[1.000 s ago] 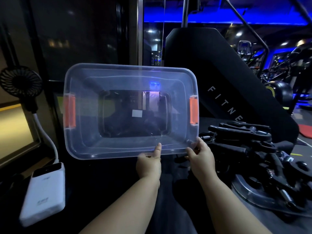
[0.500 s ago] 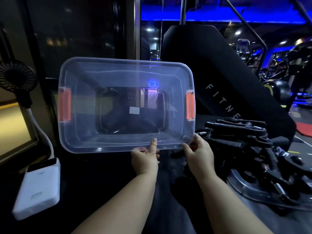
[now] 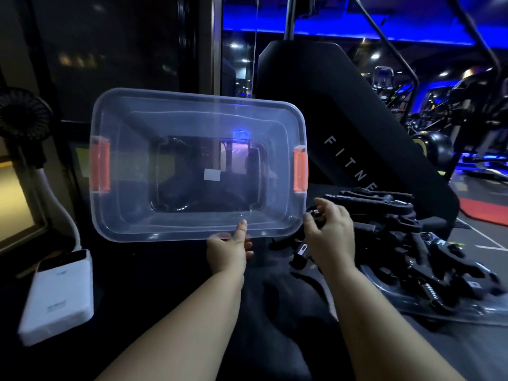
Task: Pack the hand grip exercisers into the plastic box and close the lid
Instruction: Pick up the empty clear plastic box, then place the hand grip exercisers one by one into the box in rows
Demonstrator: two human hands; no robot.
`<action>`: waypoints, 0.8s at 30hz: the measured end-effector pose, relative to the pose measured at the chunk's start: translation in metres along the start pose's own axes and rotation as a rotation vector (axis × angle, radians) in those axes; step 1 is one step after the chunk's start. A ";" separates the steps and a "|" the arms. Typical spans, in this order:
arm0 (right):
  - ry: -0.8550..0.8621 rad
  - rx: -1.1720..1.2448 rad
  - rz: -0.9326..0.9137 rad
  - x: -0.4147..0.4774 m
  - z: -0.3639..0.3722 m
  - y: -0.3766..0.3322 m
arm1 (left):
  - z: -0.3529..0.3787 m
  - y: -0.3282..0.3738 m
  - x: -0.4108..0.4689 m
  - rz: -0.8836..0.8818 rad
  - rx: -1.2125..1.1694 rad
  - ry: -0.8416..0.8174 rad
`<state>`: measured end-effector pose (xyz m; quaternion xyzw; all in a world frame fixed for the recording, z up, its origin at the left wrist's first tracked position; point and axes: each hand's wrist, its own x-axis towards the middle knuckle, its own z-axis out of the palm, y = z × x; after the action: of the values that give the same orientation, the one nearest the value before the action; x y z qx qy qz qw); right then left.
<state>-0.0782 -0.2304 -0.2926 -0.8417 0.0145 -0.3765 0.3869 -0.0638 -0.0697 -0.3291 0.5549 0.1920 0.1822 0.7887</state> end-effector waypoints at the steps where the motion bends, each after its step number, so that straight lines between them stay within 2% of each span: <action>1: 0.019 -0.035 -0.028 0.007 -0.006 -0.001 | 0.000 0.000 0.000 -0.002 -0.011 -0.002; 4: 0.031 -0.248 -0.072 0.033 -0.027 0.004 | 0.000 -0.001 0.001 -0.001 -0.031 -0.004; 7: -0.024 -0.477 -0.032 0.061 -0.046 0.016 | 0.002 -0.003 0.002 0.018 -0.024 -0.005; 13: -0.286 -0.864 0.224 0.089 -0.058 0.041 | 0.001 -0.004 0.004 0.019 -0.042 -0.013; 20: -0.297 -0.810 0.362 0.091 -0.056 0.043 | 0.001 -0.003 0.002 0.032 -0.045 -0.014; 24: -0.245 -0.804 0.353 0.092 -0.057 0.043 | 0.002 -0.004 0.003 0.040 -0.036 -0.015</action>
<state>-0.0373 -0.3259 -0.2405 -0.9480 0.2568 -0.1667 0.0864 -0.0601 -0.0709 -0.3324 0.5459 0.1718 0.1970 0.7961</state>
